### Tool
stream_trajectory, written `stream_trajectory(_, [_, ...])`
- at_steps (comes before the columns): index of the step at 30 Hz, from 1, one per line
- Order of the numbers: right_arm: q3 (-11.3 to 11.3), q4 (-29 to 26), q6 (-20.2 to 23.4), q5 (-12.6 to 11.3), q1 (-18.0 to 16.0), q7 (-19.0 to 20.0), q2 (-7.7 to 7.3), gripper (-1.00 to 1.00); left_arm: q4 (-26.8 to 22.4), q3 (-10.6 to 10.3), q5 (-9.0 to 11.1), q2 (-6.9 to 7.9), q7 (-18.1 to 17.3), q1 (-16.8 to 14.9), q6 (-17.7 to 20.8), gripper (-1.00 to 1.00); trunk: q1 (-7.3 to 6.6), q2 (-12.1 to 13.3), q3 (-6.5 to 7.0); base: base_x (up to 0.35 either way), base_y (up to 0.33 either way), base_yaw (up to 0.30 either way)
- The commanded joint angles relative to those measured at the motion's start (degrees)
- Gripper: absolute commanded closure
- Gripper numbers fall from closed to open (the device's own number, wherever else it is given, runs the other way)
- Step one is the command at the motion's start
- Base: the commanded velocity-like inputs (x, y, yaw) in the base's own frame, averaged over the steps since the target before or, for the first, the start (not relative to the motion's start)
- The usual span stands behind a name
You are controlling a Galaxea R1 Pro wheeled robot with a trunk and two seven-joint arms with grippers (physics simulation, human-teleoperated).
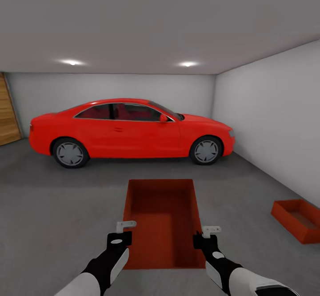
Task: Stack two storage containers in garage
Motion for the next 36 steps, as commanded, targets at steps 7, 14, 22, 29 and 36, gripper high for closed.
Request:
stream_trajectory(7, [-0.48, 0.16, -0.13, -0.33, -0.05, 0.05, 0.02, 1.00, -0.20, -0.14, -0.10, 0.02, 0.50, -0.05, 0.30, 1.00, 0.05, -0.08, 0.08, 0.321, 0.138, -0.274])
stream_trajectory(14, [-0.52, 0.16, -0.17, -0.35, -0.06, 0.13, 0.02, 1.00, -0.28, -0.16, -0.10, 0.02, 0.50, -0.05, 0.30, 1.00, 0.05, -0.08, 0.24, 0.318, 0.177, -0.275])
stream_trajectory(22, [-0.54, 0.16, -0.17, -0.39, -0.04, 0.13, 0.02, 1.00, -0.32, -0.16, -0.10, 0.02, 0.50, -0.05, 0.30, 1.00, 0.05, -0.08, 0.26, 0.314, 0.188, -0.279])
stream_trajectory(29, [-0.54, 0.16, -0.17, -0.42, -0.06, 0.13, 0.02, 1.00, -0.41, -0.14, -0.10, 0.02, 0.50, -0.05, 0.28, 1.00, 0.05, -0.08, 0.26, 0.313, 0.188, -0.281])
stream_trajectory(36, [-0.56, 0.16, -0.09, -0.42, -0.06, 0.13, 0.02, 1.00, -0.46, -0.14, -0.10, 0.02, 0.50, -0.05, 0.25, 1.00, 0.05, -0.08, 0.26, 0.313, 0.188, -0.282])
